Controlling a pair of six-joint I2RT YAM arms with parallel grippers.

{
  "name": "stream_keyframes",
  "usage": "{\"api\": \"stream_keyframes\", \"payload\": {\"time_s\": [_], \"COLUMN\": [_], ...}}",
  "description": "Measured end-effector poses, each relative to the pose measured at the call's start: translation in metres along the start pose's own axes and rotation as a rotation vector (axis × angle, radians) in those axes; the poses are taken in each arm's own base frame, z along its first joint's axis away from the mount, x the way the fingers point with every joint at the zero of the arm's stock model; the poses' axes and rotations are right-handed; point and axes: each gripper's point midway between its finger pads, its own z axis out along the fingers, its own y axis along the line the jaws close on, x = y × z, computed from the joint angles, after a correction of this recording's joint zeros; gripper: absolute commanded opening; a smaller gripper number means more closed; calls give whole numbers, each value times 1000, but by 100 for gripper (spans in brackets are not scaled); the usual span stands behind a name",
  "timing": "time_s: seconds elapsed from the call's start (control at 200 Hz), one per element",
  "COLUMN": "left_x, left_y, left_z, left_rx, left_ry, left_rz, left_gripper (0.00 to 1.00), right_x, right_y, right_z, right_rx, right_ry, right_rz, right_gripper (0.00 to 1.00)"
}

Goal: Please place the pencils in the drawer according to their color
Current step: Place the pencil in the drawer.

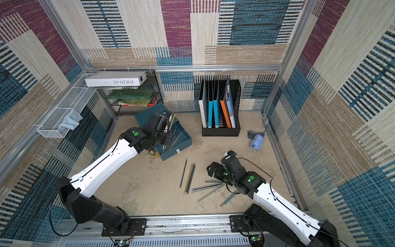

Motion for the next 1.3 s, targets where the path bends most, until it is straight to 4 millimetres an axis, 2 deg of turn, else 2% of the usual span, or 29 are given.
{"api": "stream_keyframes", "payload": {"time_s": [0.296,0.591,0.811,0.997,1.197,1.302], "left_x": [22,36,38,36,30,27], "left_y": [-4,-6,-9,-11,-12,-12], "left_z": [2,0,1,3,2,3], "left_rx": [40,63,80,81,82,79], "left_ry": [40,78,89,102,108,108], "left_rz": [7,11,12,15,17,17], "left_gripper": [0,0,0,15,21,20], "right_x": [1,-1,-2,-3,-5,-5], "right_y": [0,4,4,6,7,7], "right_z": [2,3,3,3,2,2], "right_rx": [2,-8,-10,-17,-20,-20], "right_ry": [11,7,7,1,-4,-5], "right_rz": [-2,-5,-4,-6,-4,-3], "right_gripper": [98,98,98,98,98,98]}}
